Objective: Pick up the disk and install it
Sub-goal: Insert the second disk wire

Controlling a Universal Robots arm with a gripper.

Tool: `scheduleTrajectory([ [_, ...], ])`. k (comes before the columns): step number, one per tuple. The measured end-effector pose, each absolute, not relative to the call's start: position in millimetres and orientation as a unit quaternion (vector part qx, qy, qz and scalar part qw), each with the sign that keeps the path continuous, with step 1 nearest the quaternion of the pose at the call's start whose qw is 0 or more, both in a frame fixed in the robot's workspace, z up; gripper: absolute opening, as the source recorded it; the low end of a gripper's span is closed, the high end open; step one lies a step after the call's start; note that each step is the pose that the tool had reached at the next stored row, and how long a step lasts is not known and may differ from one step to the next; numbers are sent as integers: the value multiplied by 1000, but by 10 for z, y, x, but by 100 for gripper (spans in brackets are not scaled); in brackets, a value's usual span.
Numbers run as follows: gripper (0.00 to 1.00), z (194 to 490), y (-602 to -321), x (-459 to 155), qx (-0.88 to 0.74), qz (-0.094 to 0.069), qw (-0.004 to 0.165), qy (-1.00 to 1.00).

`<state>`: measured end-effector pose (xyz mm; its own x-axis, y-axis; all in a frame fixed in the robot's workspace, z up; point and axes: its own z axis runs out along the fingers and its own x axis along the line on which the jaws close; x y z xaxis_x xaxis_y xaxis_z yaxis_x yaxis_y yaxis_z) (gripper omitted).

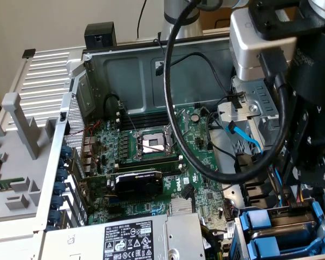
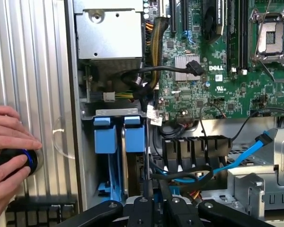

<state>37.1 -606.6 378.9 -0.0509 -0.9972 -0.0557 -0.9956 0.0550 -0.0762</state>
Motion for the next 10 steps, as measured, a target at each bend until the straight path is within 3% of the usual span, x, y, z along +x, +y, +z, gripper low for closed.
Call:
scheduleTrajectory([
  [10,17,3691,-6186,372,-695,-6,48,717],
])
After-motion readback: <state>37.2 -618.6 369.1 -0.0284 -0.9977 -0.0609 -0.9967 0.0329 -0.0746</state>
